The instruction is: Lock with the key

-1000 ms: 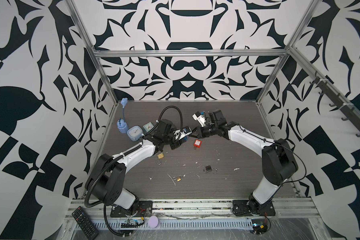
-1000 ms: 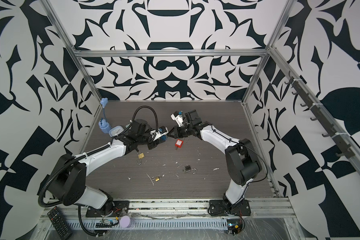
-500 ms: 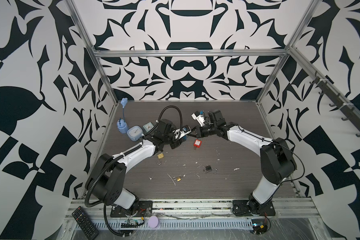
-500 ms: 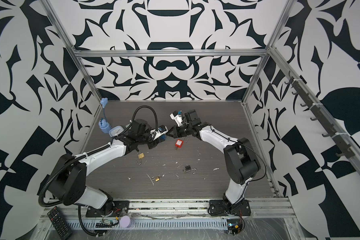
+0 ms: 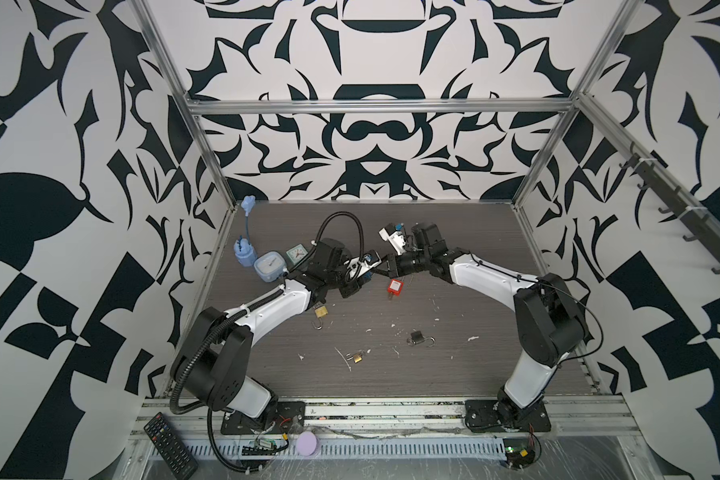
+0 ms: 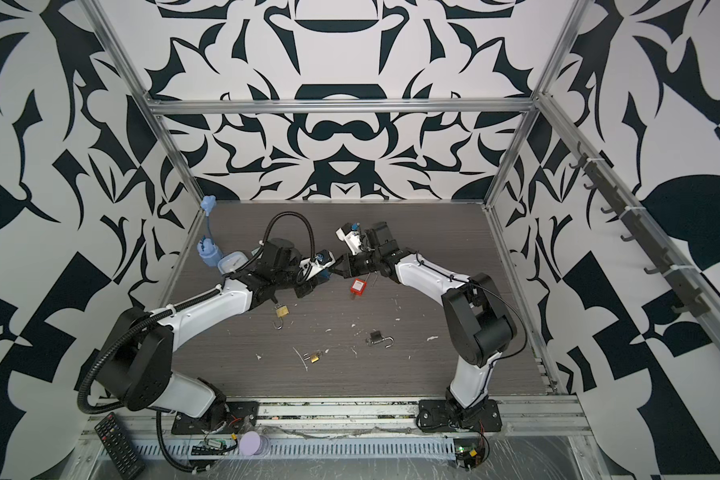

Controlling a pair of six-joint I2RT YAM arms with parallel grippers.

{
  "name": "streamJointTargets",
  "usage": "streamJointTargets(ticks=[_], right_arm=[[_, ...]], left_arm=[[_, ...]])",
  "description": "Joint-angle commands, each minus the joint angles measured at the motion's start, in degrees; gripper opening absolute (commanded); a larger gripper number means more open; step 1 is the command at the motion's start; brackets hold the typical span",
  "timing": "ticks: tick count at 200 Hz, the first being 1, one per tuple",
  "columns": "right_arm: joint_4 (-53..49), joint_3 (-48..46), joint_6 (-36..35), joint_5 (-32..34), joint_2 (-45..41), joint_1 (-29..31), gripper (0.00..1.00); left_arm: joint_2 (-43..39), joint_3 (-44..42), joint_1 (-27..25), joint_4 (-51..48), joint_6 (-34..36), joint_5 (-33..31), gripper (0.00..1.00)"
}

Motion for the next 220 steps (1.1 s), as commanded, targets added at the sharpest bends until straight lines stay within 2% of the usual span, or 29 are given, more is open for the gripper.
streamJointTargets(ticks=[1, 53, 71, 87, 108, 141, 164, 184, 220], right_arm=[[-10.4, -2.3, -0.3, -6.0, 1.9, 6.8, 0.0], [-16.2, 5.4, -1.4, -4.5, -1.3, 4.0, 0.0], [-18.1, 8.0, -1.6, -3.4, -2.0, 3.2, 0.11], [-19.0, 9.7, -1.6, -2.1, -3.2, 1.7, 0.26], [-19.2, 11.1, -1.6, 0.3, -5.7, -1.2, 0.38], [-18.7, 11.5, -2.6, 3.4, -11.8, -5.2, 0.52], [-17.2, 9.5, -4.4, 7.1, -17.3, -7.1, 0.55], [-10.9, 3.1, -6.8, 11.6, -23.2, -7.3, 0.58], [8.8, -14.0, -8.2, 13.5, -32.6, -7.3, 0.61]], left_arm=[[-3.9, 5.0, -1.7, 26.5, -0.5, 10.6, 0.0], [-4.3, 0.5, -1.8, 22.5, 0.4, 9.2, 0.0], [-4.0, -1.1, -1.8, 22.3, -0.2, 8.6, 0.0], [-3.5, -2.6, -1.7, 22.2, -0.9, 8.0, 0.0], [-3.0, -4.6, -1.7, 22.0, -2.1, 6.6, 0.0], [-2.7, -6.9, -1.8, 22.7, -6.3, 4.8, 0.0], [-2.7, -7.0, -1.8, 25.2, -13.7, 2.2, 0.0], [-2.7, -5.3, -1.8, 27.2, -24.7, -1.4, 0.0], [-3.5, -2.8, -1.7, 30.0, -55.3, -7.6, 0.0]])
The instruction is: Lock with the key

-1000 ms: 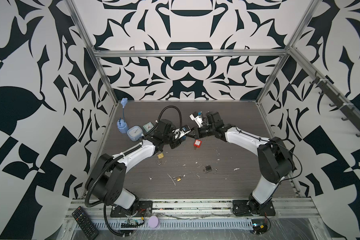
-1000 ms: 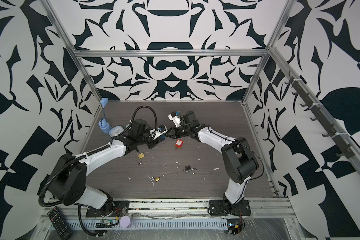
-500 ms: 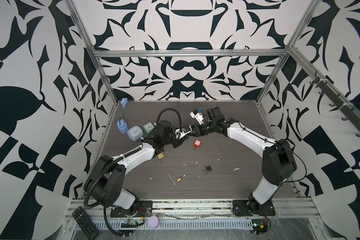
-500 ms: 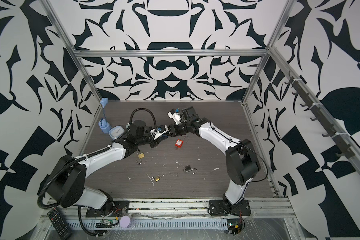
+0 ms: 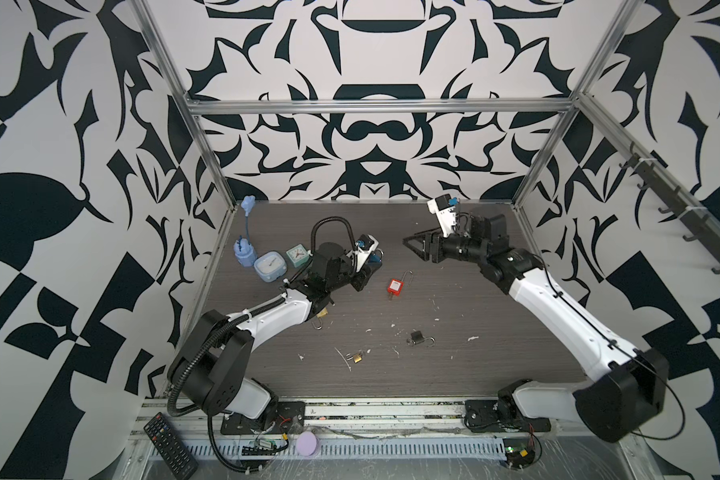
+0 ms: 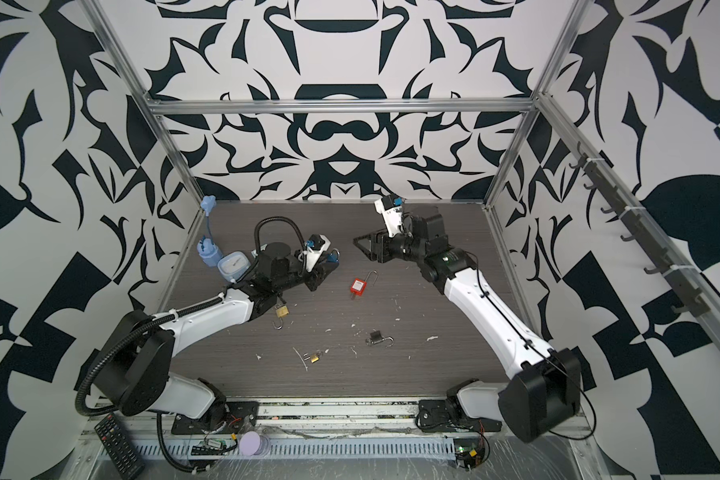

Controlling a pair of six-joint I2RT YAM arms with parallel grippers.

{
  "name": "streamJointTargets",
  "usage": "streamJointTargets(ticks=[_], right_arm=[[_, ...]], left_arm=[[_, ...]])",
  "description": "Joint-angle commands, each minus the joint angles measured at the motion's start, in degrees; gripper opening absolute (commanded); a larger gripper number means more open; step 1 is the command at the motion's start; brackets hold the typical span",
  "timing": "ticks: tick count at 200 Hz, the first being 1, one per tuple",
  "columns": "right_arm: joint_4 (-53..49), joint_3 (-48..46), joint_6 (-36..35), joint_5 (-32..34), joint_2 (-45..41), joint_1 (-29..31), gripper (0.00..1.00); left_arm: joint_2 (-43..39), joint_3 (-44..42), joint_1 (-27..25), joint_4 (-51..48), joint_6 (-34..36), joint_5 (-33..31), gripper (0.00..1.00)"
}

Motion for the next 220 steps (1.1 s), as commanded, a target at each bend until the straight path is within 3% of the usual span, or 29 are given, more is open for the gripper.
streamJointTargets(ticks=[1, 35, 68, 96, 220], right_arm=[[15.1, -9.6, -2.3, 2.9, -3.6, 0.3, 0.61], [23.5, -16.2, 0.5, 1.5, -5.4, 0.5, 0.62], [20.1, -13.2, 3.8, -2.6, -0.3, 0.8, 0.57], [19.0, -10.4, 5.3, -4.5, 3.9, 1.8, 0.53], [18.3, -2.5, 2.5, -1.7, 15.3, 5.6, 0.42]], left_arm=[[-2.4, 2.9, 0.0, 6.5, -26.8, -5.4, 0.0], [-1.0, 1.1, 0.2, 10.5, -56.7, -10.0, 0.0], [1.9, 2.3, 1.2, 12.0, -71.4, -6.3, 0.0], [3.0, 5.9, 2.1, 5.7, -73.3, -1.8, 0.0], [2.2, 6.5, 3.7, 0.7, -73.7, 0.6, 0.0]])
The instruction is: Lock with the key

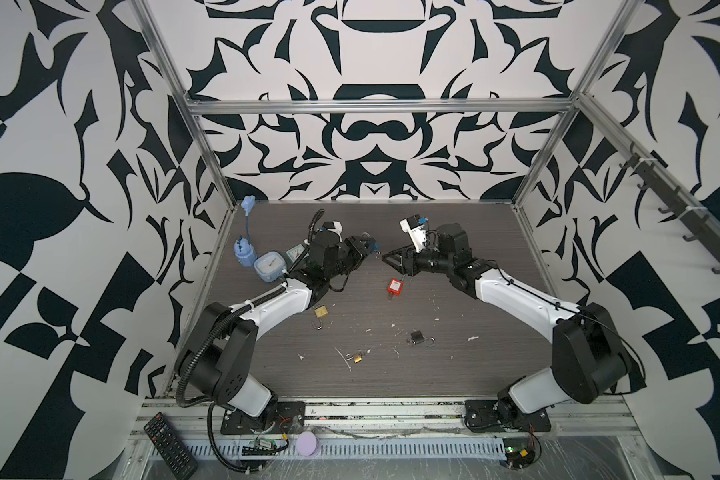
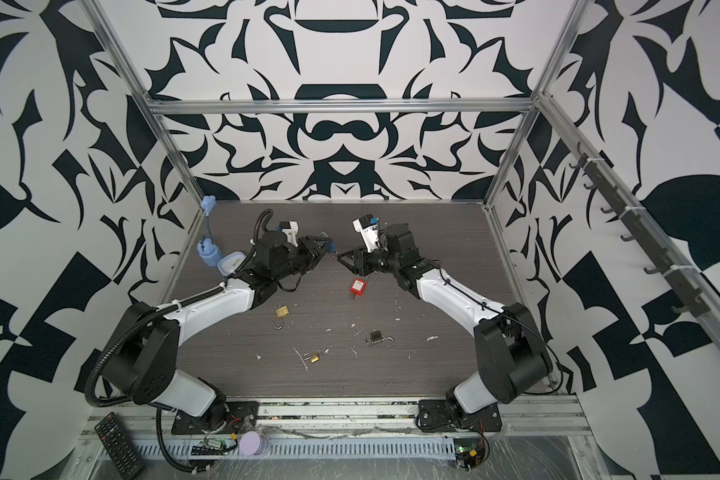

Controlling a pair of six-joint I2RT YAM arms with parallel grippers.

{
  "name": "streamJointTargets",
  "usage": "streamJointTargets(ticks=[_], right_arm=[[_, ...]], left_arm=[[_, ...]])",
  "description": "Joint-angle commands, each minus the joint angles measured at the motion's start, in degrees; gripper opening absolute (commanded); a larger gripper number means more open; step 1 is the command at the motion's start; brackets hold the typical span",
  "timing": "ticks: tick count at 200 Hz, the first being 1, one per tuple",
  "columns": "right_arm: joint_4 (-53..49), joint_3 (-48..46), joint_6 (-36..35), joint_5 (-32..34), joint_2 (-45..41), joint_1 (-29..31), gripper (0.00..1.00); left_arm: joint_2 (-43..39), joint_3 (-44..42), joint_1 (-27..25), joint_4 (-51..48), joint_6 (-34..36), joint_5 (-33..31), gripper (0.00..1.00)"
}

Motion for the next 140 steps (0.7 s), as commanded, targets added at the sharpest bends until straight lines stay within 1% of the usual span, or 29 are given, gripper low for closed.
streamJointTargets(ticks=[1, 55, 88, 110, 140], right_arm=[[1.5, 2.9, -1.0, 0.9, 0.5, 0.7, 0.42], [0.8, 4.8, -1.8, 1.3, 2.4, 1.6, 0.33], [0.2, 6.1, -2.1, 1.4, 3.7, 1.7, 0.29], [0.1, 6.6, -2.1, 1.4, 4.4, 1.8, 0.22], [-0.3, 7.1, -2.0, 1.2, 5.0, 2.0, 0.14]], left_arm=[[-1.0, 1.6, 0.4, 0.8, -0.9, 1.1, 0.0], [-0.5, 1.6, 0.6, 0.6, -0.9, 2.2, 0.0], [-0.2, 1.9, 0.9, 0.5, -0.9, 3.3, 0.0], [-0.1, 1.9, 1.0, 0.6, -0.9, 3.6, 0.0], [-0.1, 1.9, 1.0, 0.6, -1.1, 3.7, 0.0]])
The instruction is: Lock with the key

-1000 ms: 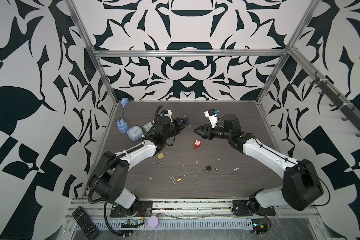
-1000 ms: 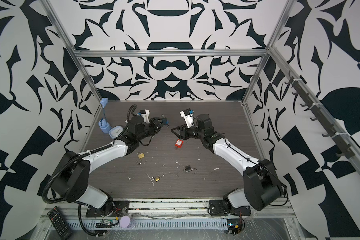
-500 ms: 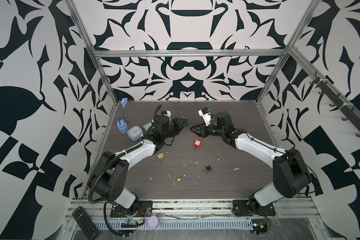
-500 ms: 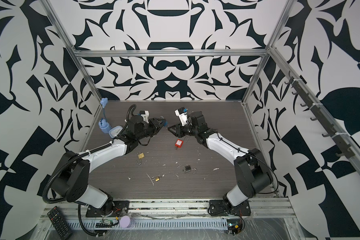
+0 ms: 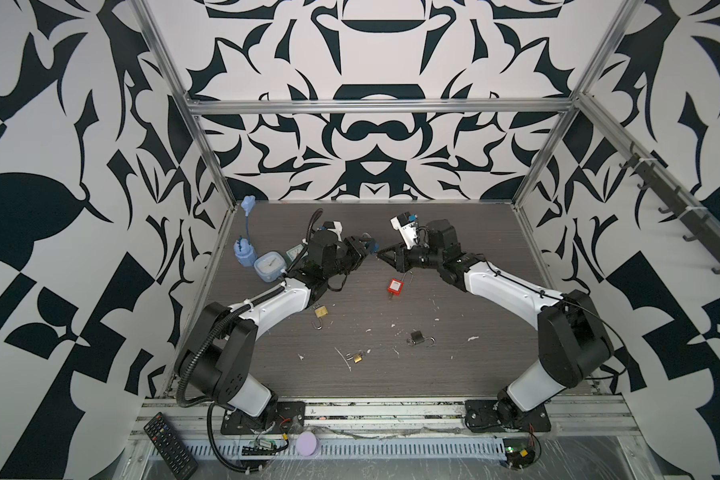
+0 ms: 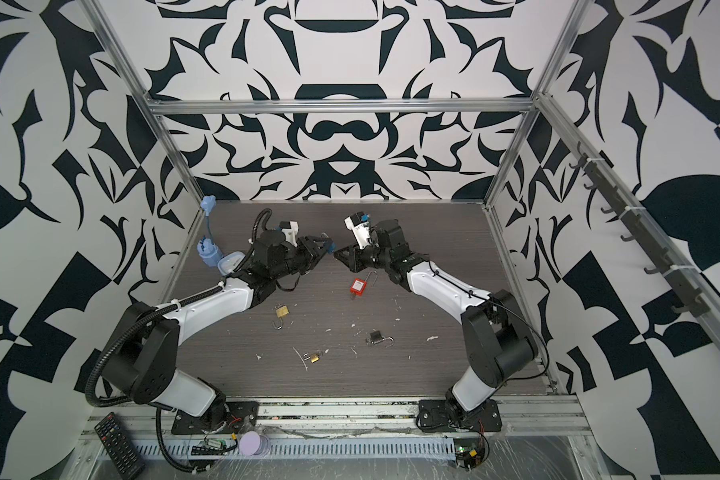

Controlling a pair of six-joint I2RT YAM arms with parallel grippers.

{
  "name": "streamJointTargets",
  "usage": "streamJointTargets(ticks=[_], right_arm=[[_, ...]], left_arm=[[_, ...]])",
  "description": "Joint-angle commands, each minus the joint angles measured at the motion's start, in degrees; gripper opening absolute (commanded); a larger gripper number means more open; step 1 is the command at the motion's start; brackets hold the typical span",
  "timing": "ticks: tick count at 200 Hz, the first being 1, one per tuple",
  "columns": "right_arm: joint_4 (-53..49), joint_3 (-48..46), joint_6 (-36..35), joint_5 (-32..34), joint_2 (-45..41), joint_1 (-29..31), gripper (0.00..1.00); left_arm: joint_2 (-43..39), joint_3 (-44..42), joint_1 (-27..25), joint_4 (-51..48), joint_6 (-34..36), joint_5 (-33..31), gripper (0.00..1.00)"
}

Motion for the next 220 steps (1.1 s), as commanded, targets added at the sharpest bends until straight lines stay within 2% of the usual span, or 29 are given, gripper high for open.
streamJointTargets(ticks=[1, 35, 63, 137, 160, 192, 220], right_arm=[[0.4, 2.4, -0.5, -0.2, -0.5, 0.5, 0.14], [0.3, 2.7, -0.5, -0.1, -0.2, 0.9, 0.1], [0.2, 3.1, -0.5, -0.2, 0.2, 1.1, 0.0], [-0.6, 1.3, -0.7, -0.8, -0.4, 2.1, 0.0], [-1.0, -1.7, -0.7, -1.4, -1.8, 2.5, 0.0], [-0.9, -8.2, -0.7, -2.1, -5.4, 2.8, 0.0], [-0.8, -11.9, -0.2, -2.0, -8.2, 2.8, 0.0]], left_arm=[[-0.2, 1.9, 0.3, 0.6, -0.8, 0.9, 0.0], [0.2, 2.2, 0.4, 0.6, -0.8, 1.5, 0.0], [0.3, 2.3, 0.3, 0.5, -0.8, 1.6, 0.0], [0.3, 2.9, 1.7, -1.7, -1.1, -1.9, 0.0], [0.4, 3.4, 3.6, -2.1, -1.3, -3.8, 0.0], [0.9, 4.5, 8.8, -2.0, -3.7, -5.9, 0.0], [1.1, 7.1, 12.0, -4.5, -1.5, -6.3, 0.0]])
